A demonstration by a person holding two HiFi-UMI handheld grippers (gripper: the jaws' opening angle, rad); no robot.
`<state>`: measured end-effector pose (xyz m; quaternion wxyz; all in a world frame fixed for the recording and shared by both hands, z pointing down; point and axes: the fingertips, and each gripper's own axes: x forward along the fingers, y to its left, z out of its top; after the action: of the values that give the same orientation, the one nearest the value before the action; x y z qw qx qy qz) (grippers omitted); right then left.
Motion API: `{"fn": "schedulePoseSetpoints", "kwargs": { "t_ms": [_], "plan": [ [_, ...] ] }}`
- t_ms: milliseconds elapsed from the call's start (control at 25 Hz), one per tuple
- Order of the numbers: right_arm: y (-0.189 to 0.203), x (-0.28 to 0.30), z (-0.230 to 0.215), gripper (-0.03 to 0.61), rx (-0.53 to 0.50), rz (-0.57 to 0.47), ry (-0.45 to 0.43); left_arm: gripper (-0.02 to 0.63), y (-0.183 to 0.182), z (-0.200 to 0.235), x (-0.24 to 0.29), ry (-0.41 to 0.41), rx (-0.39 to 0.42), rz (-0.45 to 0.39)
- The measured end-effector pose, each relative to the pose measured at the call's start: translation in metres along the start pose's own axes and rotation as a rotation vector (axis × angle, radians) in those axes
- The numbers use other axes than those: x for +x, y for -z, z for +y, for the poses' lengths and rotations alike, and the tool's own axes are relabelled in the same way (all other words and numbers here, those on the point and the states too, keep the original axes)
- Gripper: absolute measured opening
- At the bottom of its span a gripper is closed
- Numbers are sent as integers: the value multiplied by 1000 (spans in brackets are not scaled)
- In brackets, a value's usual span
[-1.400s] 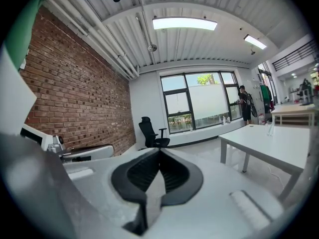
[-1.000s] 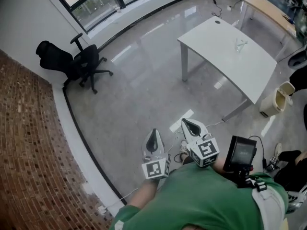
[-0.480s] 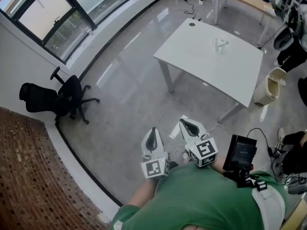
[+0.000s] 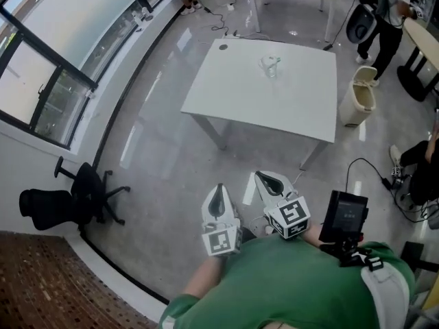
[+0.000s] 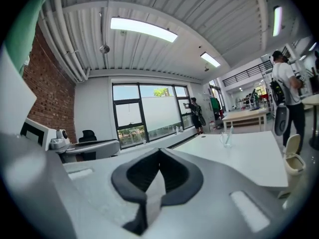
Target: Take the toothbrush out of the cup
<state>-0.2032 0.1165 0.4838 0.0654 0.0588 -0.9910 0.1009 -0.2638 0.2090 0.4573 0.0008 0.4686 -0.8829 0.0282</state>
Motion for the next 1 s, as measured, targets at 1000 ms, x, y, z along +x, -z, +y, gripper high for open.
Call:
{"fn": "schedulePoseSetpoints", "kwargs": {
  "t_ms": [1000],
  "plan": [
    [-42,108,-103,3,42,-28,531,6,-1,21,214,508,-61,0]
  ]
}}
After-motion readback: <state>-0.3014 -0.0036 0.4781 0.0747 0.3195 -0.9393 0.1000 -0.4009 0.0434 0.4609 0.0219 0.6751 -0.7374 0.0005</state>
